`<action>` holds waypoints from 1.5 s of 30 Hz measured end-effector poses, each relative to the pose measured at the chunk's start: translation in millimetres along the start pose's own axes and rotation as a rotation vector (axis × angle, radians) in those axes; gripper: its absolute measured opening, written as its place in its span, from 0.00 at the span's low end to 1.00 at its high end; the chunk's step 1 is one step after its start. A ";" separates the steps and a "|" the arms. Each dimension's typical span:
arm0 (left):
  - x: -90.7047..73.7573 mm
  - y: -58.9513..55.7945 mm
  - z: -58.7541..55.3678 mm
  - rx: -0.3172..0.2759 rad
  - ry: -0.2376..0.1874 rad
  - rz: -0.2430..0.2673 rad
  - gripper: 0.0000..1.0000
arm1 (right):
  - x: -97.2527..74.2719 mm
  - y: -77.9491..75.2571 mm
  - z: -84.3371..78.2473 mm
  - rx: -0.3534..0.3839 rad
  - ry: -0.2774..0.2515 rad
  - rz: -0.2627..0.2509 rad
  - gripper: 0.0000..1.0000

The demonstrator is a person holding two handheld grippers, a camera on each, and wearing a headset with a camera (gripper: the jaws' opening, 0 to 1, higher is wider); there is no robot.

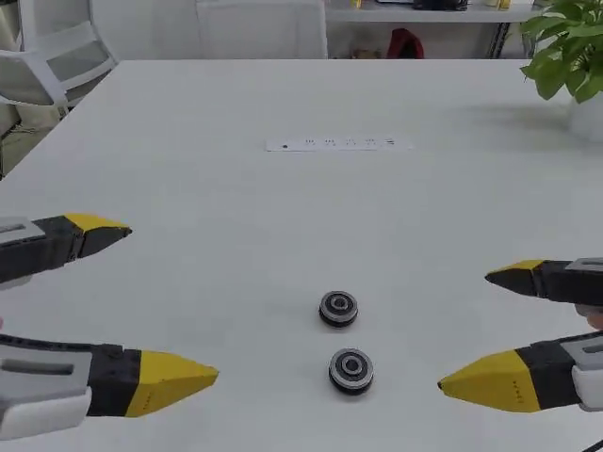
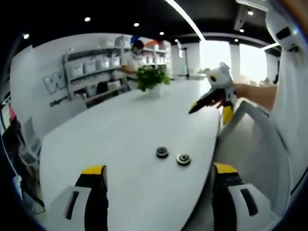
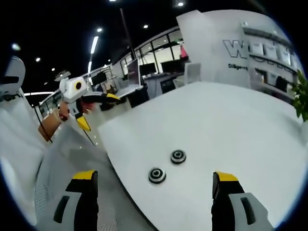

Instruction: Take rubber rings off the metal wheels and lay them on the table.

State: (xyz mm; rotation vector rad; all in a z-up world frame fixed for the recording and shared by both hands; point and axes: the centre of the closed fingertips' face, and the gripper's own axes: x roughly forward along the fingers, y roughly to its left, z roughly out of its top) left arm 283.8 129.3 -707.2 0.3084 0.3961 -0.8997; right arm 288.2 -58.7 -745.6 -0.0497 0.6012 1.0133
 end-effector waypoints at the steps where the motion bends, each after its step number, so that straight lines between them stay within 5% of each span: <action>1: 0.2 0.5 1.4 0.005 0.001 -0.001 0.90 | 0.3 0.0 3.0 0.001 -0.011 0.001 0.99; 11: -0.3 3.9 12.2 0.029 -0.031 -0.004 0.91 | -1.1 8.7 30.0 -0.007 -0.125 0.028 0.99; 12: -0.4 4.1 12.5 0.032 -0.031 -0.003 0.91 | -1.0 9.9 30.9 -0.012 -0.124 0.028 0.99; 13: -0.6 4.2 13.1 0.036 -0.030 -0.004 0.91 | -2.2 9.1 25.9 -0.033 -0.071 0.013 0.98; 14: -0.7 4.1 13.6 0.038 -0.030 -0.006 0.91 | -6.7 2.2 19.3 -0.105 0.019 -0.038 0.95; 15: -1.0 3.9 14.8 0.043 -0.030 -0.007 0.91 | -11.7 -4.0 26.7 -0.221 0.043 -0.085 0.93; 19: 0.6 3.5 19.8 0.056 -0.042 -0.014 0.91 | -29.4 -7.4 63.7 -0.197 -0.049 -0.078 0.92; 23: 3.2 2.1 25.6 0.081 -0.048 -0.030 0.91 | -35.4 -17.8 72.9 -0.241 -0.044 -0.113 0.92; 36: 22.8 13.5 73.3 0.163 -0.122 -0.104 0.89 | -11.8 -28.8 79.6 -0.261 -0.042 -0.088 0.88; 45: 54.3 2.3 91.0 0.231 -0.156 -0.209 0.80 | 11.3 -29.5 76.8 -0.256 -0.057 -0.052 0.84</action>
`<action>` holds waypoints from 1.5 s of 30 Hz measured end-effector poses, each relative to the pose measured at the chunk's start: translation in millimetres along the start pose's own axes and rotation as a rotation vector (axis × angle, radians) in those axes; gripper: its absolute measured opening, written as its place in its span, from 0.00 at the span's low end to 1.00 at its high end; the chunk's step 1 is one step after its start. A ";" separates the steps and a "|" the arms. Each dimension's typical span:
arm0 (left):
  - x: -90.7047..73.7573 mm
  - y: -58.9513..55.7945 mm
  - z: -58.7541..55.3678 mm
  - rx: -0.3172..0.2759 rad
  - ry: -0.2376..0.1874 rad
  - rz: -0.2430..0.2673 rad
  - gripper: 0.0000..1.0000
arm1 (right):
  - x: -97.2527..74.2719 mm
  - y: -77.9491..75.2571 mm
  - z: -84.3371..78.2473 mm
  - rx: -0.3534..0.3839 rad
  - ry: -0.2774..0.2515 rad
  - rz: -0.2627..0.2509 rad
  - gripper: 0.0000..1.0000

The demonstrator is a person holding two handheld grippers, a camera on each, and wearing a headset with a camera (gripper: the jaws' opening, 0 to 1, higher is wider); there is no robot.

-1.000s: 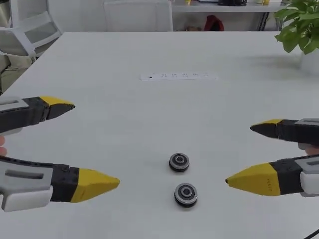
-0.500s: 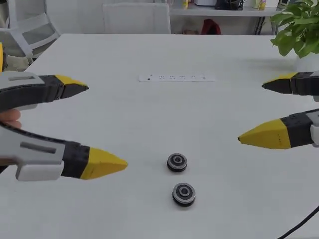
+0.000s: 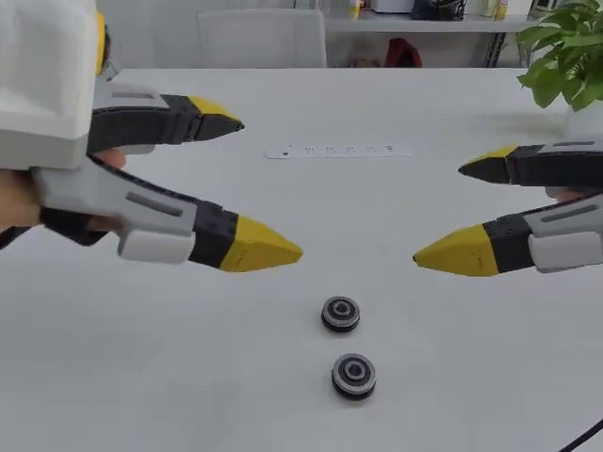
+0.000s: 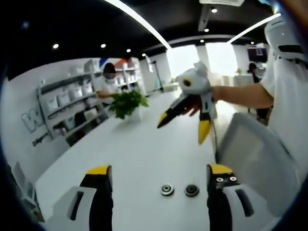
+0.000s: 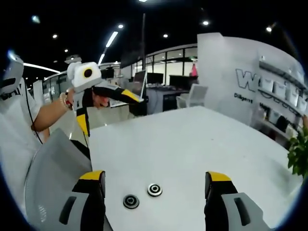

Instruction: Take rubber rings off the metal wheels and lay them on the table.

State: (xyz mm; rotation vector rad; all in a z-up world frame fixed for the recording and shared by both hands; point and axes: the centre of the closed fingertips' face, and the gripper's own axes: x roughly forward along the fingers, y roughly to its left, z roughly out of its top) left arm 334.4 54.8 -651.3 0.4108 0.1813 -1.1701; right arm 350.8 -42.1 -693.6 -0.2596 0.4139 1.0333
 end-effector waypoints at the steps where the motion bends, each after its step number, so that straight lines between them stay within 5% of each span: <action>1: 5.8 -2.0 0.3 -0.004 -0.010 -0.014 0.79 | 3.7 0.5 -1.4 0.002 -0.004 0.009 0.82; 4: 19.5 -8.0 -0.1 -0.017 -0.035 -0.042 0.78 | 13.3 2.4 -3.1 0.019 -0.039 0.027 0.77; 15: 59.9 -26.6 -37.0 -0.066 -0.039 -0.076 0.68 | 37.3 16.6 -32.3 0.061 -0.057 0.083 0.58; 22: 72.0 -42.0 -62.6 -0.073 -0.003 -0.102 0.60 | 42.6 28.4 -58.7 0.086 0.008 0.117 0.50; 25: 74.6 -45.3 -75.6 -0.115 0.013 -0.096 0.59 | 47.4 37.7 -82.2 0.052 0.110 0.147 0.47; 30: 78.9 -50.1 -92.1 -0.130 0.044 -0.091 0.55 | 55.4 48.1 -102.6 0.048 0.183 0.185 0.44; 37: 88.6 -56.6 -106.2 -0.183 0.047 -0.104 0.46 | 62.5 54.4 -127.2 0.060 0.252 0.217 0.36; 45: 100.6 -81.5 -123.8 -0.151 0.099 -0.175 0.41 | 67.9 53.3 -136.0 0.056 0.255 0.215 0.30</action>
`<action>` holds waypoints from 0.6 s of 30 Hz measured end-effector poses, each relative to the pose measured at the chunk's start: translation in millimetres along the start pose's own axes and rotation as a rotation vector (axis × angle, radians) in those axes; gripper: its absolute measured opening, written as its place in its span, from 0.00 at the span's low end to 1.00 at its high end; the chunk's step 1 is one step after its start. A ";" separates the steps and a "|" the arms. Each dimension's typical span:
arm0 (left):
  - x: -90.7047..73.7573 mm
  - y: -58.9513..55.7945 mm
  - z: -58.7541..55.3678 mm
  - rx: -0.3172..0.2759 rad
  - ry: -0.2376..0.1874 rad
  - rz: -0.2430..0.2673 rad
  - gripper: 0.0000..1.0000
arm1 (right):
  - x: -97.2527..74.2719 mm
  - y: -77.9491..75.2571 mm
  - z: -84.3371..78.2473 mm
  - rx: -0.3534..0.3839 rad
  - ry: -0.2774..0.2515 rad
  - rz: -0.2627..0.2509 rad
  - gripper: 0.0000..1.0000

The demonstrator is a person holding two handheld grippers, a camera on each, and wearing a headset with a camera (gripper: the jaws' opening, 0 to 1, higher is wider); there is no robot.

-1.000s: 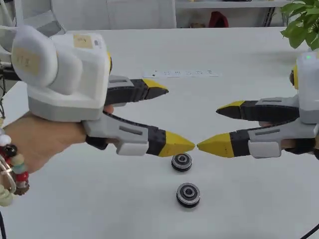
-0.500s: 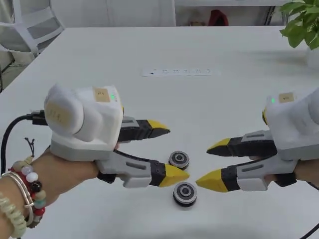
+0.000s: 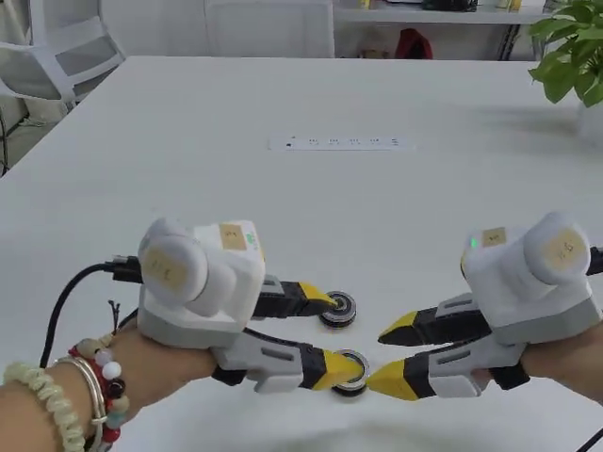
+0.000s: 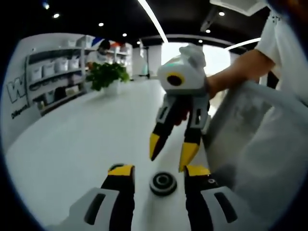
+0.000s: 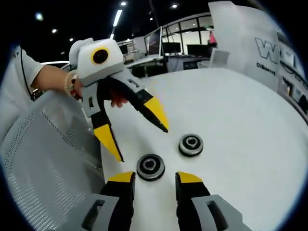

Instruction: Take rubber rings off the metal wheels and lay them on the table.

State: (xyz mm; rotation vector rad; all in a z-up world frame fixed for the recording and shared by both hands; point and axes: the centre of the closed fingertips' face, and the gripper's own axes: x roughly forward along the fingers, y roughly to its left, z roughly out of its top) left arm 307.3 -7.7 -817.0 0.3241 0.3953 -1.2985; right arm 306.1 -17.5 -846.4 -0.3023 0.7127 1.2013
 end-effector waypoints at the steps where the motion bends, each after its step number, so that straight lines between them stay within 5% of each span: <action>1: 3.3 -1.0 -3.4 0.012 0.014 0.001 0.40 | 0.6 -0.3 -0.7 0.003 0.001 0.001 0.29; 8: 13.0 -10.8 -15.6 -0.006 0.049 -0.033 0.36 | 5.6 6.4 -7.0 -0.030 0.027 0.024 0.24; 18: 11.8 -1.4 -17.6 -0.055 0.032 -0.006 0.28 | 12.7 3.4 -15.0 -0.066 0.067 0.005 0.21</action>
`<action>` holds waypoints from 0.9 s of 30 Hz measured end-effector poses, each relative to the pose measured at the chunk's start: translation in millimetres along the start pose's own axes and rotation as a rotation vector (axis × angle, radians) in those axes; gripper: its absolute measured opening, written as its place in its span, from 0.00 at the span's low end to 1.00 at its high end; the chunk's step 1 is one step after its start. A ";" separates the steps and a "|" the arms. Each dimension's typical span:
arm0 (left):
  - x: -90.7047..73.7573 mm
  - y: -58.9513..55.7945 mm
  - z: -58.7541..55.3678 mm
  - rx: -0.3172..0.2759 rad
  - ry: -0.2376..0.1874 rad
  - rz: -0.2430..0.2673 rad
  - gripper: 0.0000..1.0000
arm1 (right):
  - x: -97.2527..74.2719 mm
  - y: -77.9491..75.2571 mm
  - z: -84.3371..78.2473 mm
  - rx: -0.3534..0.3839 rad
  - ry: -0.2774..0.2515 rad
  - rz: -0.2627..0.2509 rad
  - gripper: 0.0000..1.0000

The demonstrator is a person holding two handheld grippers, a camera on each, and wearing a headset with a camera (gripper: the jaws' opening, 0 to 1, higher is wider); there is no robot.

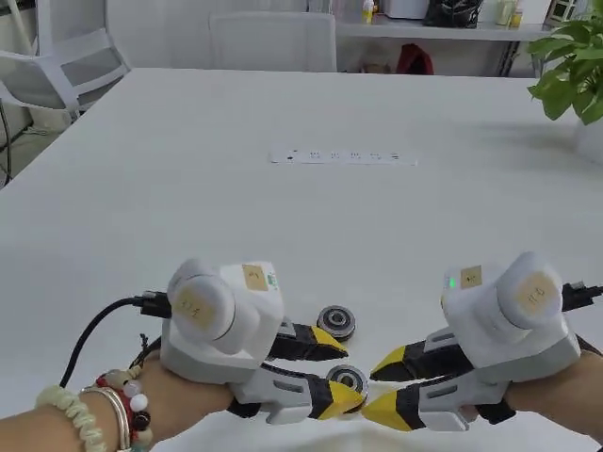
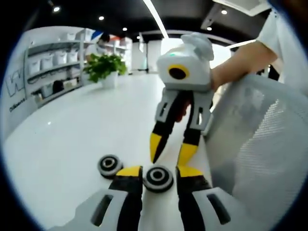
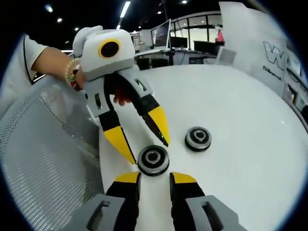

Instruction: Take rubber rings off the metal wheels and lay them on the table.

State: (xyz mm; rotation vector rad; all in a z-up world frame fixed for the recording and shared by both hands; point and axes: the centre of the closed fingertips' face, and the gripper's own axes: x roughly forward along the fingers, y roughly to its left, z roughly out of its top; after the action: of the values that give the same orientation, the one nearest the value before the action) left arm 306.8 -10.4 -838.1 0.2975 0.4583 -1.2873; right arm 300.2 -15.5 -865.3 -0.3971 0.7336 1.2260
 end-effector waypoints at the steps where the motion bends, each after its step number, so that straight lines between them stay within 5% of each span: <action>1: 0.0 -0.1 -1.3 0.002 0.005 0.000 0.27 | 0.4 -0.5 0.2 0.006 -0.003 -0.002 0.21; 10: 1.5 -0.4 1.6 -0.016 -0.012 -0.011 0.18 | 3.7 0.8 3.3 0.004 -0.015 -0.003 0.19; 20: 3.2 -1.5 -12.6 -0.004 0.037 -0.009 0.17 | 5.8 2.9 6.8 0.001 -0.024 0.003 0.21; 27: 3.3 -0.1 -7.3 0.008 0.012 0.007 0.14 | 6.8 2.2 9.3 -0.001 -0.032 -0.004 0.22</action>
State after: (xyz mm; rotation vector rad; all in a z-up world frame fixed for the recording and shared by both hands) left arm 306.2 -9.8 -846.1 0.3134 0.4623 -1.2816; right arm 301.8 -4.1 -863.2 -0.3784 0.7043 1.2266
